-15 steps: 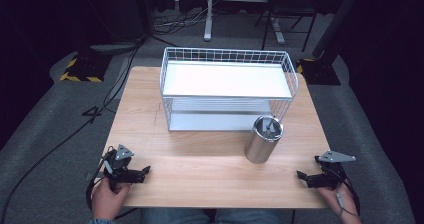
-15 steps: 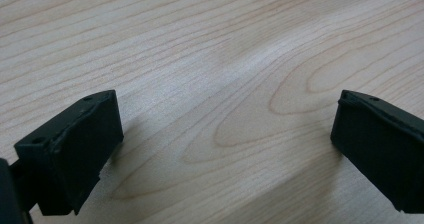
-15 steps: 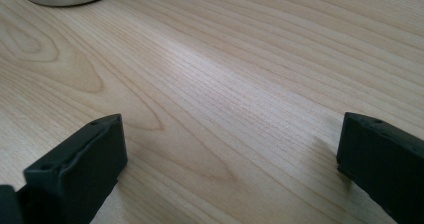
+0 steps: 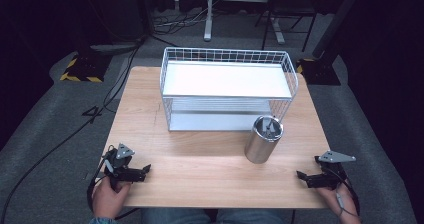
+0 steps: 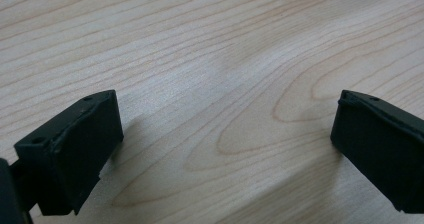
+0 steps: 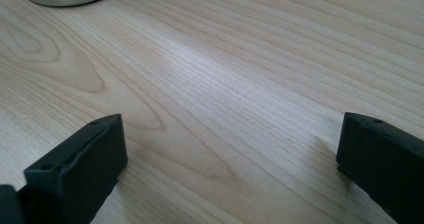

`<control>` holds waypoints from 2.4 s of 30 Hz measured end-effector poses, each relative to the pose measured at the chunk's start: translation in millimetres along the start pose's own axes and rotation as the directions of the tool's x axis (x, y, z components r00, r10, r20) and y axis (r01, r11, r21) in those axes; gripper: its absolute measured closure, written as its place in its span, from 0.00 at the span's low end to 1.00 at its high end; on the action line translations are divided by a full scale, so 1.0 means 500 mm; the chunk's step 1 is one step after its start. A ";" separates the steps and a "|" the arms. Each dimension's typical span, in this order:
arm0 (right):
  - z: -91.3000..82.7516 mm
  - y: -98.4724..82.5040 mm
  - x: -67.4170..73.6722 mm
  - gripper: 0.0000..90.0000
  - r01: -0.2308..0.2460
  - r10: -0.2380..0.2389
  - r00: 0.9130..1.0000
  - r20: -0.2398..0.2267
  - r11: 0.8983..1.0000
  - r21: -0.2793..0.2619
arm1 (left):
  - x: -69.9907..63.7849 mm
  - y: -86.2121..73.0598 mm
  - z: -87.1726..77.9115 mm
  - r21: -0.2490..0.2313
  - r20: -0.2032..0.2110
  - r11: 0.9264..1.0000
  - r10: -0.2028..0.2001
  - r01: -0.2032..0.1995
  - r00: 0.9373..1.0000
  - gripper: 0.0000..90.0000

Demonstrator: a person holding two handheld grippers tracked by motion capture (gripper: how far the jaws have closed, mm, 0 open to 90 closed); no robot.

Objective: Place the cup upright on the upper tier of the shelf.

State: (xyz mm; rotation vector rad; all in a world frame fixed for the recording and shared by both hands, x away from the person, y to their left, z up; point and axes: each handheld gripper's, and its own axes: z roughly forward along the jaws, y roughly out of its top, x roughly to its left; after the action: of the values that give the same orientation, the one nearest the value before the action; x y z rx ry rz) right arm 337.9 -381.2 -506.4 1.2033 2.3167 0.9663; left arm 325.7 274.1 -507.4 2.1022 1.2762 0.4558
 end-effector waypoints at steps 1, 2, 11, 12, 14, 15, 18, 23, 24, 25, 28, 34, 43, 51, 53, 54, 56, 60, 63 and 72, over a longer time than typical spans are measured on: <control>0.000 0.000 0.000 0.00 -0.001 0.001 1.000 0.000 1.000 0.000 | 0.000 0.000 0.000 0.001 0.001 1.000 0.000 0.000 1.000 0.01; 0.000 0.000 0.000 0.00 -0.002 0.002 1.000 0.000 1.000 0.000 | 0.000 0.000 0.000 0.002 0.002 1.000 0.002 -0.002 1.000 0.01; 0.001 0.010 0.001 0.00 -0.013 0.012 1.000 -0.027 0.999 -0.036 | 0.000 0.000 0.000 0.001 0.001 1.000 0.001 -0.001 1.000 0.01; -0.001 0.012 0.002 0.00 -0.014 0.012 0.999 -0.030 0.999 -0.051 | 0.000 0.000 0.000 0.002 0.002 1.000 0.002 -0.002 1.000 0.01; -0.007 0.015 0.005 0.00 -0.011 0.008 0.999 -0.034 0.996 -0.088 | 0.000 0.000 0.000 0.001 0.000 1.000 0.001 -0.001 1.000 0.01; -0.011 0.016 0.006 0.00 -0.015 0.011 0.999 -0.043 0.993 -0.114 | 0.000 0.000 0.000 0.001 0.000 1.000 0.001 -0.001 1.000 0.01; -0.022 0.019 0.007 0.00 -0.019 0.012 0.999 -0.043 0.986 -0.163 | 0.000 0.000 0.000 0.001 0.001 1.000 0.001 -0.001 1.000 0.01; -0.052 0.034 0.012 0.00 -0.047 0.028 0.997 -0.077 0.964 -0.262 | 0.000 0.000 0.000 0.000 0.000 1.000 0.001 -0.001 1.000 0.01; -0.055 0.038 0.014 0.00 -0.049 0.028 0.996 -0.081 0.960 -0.275 | 0.000 0.000 0.000 0.001 0.001 1.000 0.000 0.000 1.000 0.01; -0.058 0.042 0.016 0.00 -0.050 0.026 0.996 -0.087 0.958 -0.281 | 0.000 0.000 0.000 0.002 0.002 1.000 0.001 -0.001 1.000 0.01; -0.064 0.052 0.021 0.00 -0.054 0.027 0.995 -0.094 0.953 -0.298 | 0.000 0.001 0.000 0.002 0.001 1.000 0.000 0.000 1.000 0.01; -0.073 0.066 0.026 0.00 -0.057 0.024 0.994 -0.102 0.942 -0.331 | 0.000 0.001 0.000 0.003 0.001 1.000 0.000 0.000 1.000 0.01; -0.083 0.082 0.032 0.00 -0.054 0.018 0.995 -0.101 0.929 -0.367 | 0.000 0.001 0.000 0.003 0.002 1.000 0.000 0.000 1.000 0.01; -0.075 0.109 0.041 0.00 -0.033 -0.005 0.995 -0.102 0.926 -0.375 | 0.000 0.001 0.000 0.003 0.001 1.000 0.000 0.000 1.000 0.01; -0.073 0.118 0.046 0.00 -0.024 -0.015 0.995 -0.101 0.927 -0.374 | 0.000 0.001 0.000 0.003 0.001 1.000 0.000 0.000 1.000 0.01; -0.071 0.122 0.048 0.00 -0.021 -0.019 0.994 -0.103 0.927 -0.375 | 0.000 0.001 0.000 0.002 0.001 1.000 0.000 0.000 1.000 0.01; -0.067 0.131 0.052 0.00 -0.015 -0.026 0.994 -0.106 0.927 -0.374 | 0.000 0.001 0.000 0.002 0.002 1.000 0.000 0.000 1.000 0.01; -0.058 0.148 0.062 0.00 -0.005 -0.041 0.993 -0.113 0.927 -0.376 | 0.000 0.000 0.000 0.002 0.001 1.000 0.000 0.000 1.000 0.01; -0.051 0.160 0.069 0.00 0.002 -0.049 0.992 -0.118 0.928 -0.373 | 0.000 0.001 0.000 0.002 0.001 1.000 0.000 0.000 1.000 0.01; -0.034 0.196 0.095 0.00 0.022 -0.082 0.986 -0.142 0.925 -0.379 | 0.000 0.001 0.000 0.002 0.001 1.000 0.000 0.000 1.000 0.01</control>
State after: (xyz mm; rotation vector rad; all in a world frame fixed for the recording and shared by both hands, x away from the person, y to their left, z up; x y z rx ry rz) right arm 357.0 -309.6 -424.6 0.9311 2.1251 1.4515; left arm 325.9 274.1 -507.3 2.1039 1.2766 0.4530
